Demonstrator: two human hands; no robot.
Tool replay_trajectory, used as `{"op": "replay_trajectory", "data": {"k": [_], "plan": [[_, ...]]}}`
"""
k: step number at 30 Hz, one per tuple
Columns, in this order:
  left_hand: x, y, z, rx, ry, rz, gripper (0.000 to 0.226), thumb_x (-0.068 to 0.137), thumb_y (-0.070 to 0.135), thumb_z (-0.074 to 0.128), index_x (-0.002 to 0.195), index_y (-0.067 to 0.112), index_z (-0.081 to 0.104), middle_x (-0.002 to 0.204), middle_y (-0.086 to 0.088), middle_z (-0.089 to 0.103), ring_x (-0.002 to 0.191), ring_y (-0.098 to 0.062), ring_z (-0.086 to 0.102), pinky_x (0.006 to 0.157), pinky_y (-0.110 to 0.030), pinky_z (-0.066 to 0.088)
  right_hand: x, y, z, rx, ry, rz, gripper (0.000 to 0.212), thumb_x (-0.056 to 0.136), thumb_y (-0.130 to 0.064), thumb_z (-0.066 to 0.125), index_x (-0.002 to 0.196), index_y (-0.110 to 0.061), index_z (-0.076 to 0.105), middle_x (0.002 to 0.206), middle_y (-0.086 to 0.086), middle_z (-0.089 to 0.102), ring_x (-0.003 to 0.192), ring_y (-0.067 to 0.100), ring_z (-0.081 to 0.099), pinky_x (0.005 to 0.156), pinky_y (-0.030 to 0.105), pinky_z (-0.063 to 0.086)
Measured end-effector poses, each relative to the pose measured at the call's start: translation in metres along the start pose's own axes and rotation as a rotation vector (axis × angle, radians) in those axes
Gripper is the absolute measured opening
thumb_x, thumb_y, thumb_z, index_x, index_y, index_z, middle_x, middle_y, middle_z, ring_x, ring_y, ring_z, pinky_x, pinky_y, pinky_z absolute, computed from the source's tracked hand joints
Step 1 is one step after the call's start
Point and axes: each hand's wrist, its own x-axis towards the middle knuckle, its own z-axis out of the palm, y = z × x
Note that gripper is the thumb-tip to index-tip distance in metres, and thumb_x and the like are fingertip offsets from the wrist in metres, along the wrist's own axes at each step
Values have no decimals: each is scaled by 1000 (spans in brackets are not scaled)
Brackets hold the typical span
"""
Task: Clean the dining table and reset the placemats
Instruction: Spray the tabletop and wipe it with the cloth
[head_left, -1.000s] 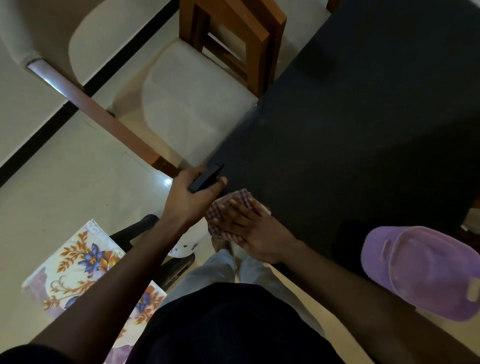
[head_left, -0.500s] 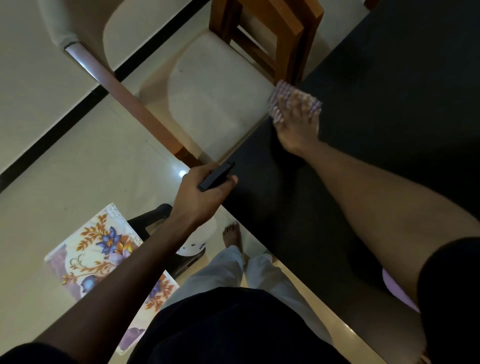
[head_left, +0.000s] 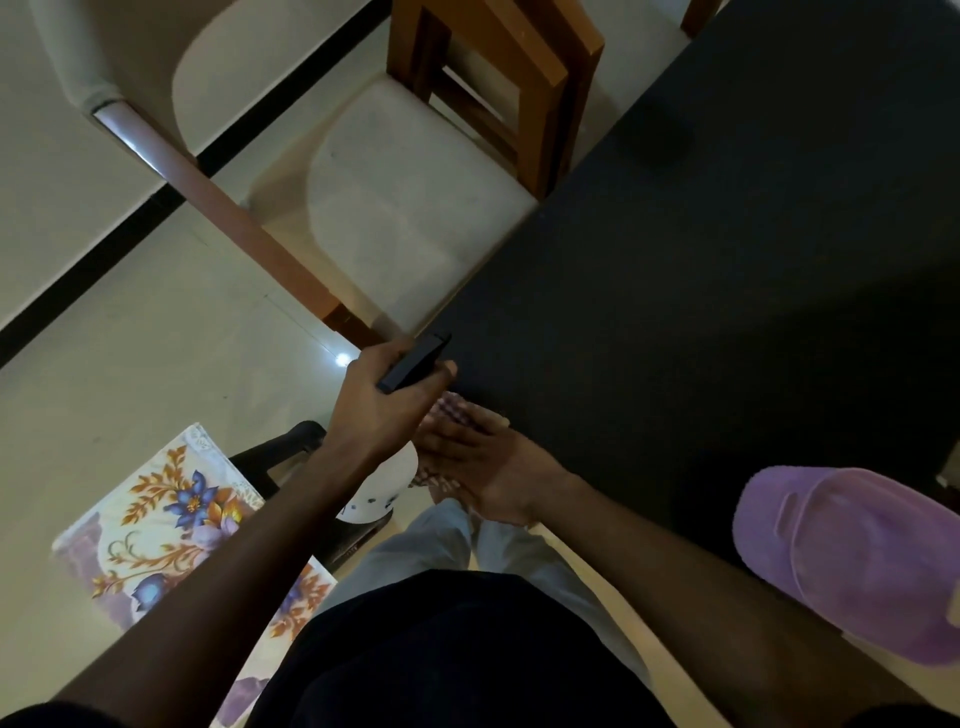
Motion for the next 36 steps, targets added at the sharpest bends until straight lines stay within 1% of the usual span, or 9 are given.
{"op": "replay_trajectory", "data": {"k": [2, 5, 9, 14, 20, 24, 27, 31, 36], "plan": [[-1, -2, 1, -17, -8, -27, 22, 98, 33, 73, 93, 12, 73, 76, -10, 69, 64, -30, 64, 58, -39, 49, -19, 13, -4, 54, 28, 27, 69, 109, -39, 31, 168, -20, 0, 176, 3, -8, 160, 21, -18, 130, 49, -5], [-4, -4, 1, -36, -22, -49, 21, 99, 30, 74, 90, 11, 72, 66, -2, 64, 52, -17, 57, 53, -34, 44, -45, 38, -11, 269, 96, 252, 68, 109, -34, 35, 167, -25, 1, 173, -3, -10, 157, 7, -24, 127, 37, -17], [-10, -10, -3, -41, -32, -48, 22, 97, 36, 72, 91, 15, 71, 65, 5, 60, 52, -11, 54, 54, -34, 43, -74, 104, -8, 311, 186, 668, 65, 106, -31, 29, 167, -21, 10, 175, 4, 6, 162, 20, -2, 130, 53, 10], [-14, -13, -6, -25, -39, -45, 24, 96, 41, 70, 92, 18, 71, 67, 5, 60, 54, -12, 55, 56, -36, 45, -33, 158, -32, 464, 195, 1069, 70, 107, -37, 38, 167, -33, 3, 176, 2, -6, 161, 22, -10, 129, 56, 2], [-16, 1, 7, -31, -80, -12, 16, 99, 26, 72, 85, 18, 70, 60, 7, 59, 48, -11, 51, 50, -35, 41, 21, 78, -36, 381, 178, 747, 67, 105, -32, 44, 167, -30, 18, 175, 8, 7, 162, 28, 2, 129, 56, 1], [-17, 16, 24, 1, -128, 57, 10, 99, 24, 69, 92, 18, 73, 69, 6, 64, 56, -10, 58, 55, -27, 46, 8, 3, -19, 216, -5, 546, 70, 103, -36, 43, 166, -22, 16, 174, 3, 12, 162, 29, 2, 129, 54, 3], [-18, 28, 39, 8, -159, 69, 22, 101, 23, 70, 80, 16, 67, 66, 0, 60, 57, -14, 55, 55, -25, 45, -36, -37, -1, 279, 167, 440, 59, 98, -21, 51, 157, -18, 43, 163, 0, 41, 158, 27, 25, 129, 54, 11], [-20, 47, 67, -6, -241, 72, 24, 100, 27, 71, 88, 6, 68, 77, -19, 63, 60, -30, 60, 53, -33, 48, -100, -76, 9, 610, 245, 706, 60, 92, -12, 51, 152, -21, 52, 157, 4, 51, 149, 24, 43, 124, 45, 33], [-38, 78, 116, -15, -276, 152, 26, 100, 25, 73, 84, 6, 66, 66, -14, 57, 52, -20, 54, 46, -30, 43, -174, -99, -29, 1758, 635, 1175, 36, 84, -20, 51, 110, -19, 74, 115, 7, 76, 105, 15, 71, 93, 34, 53]]}}
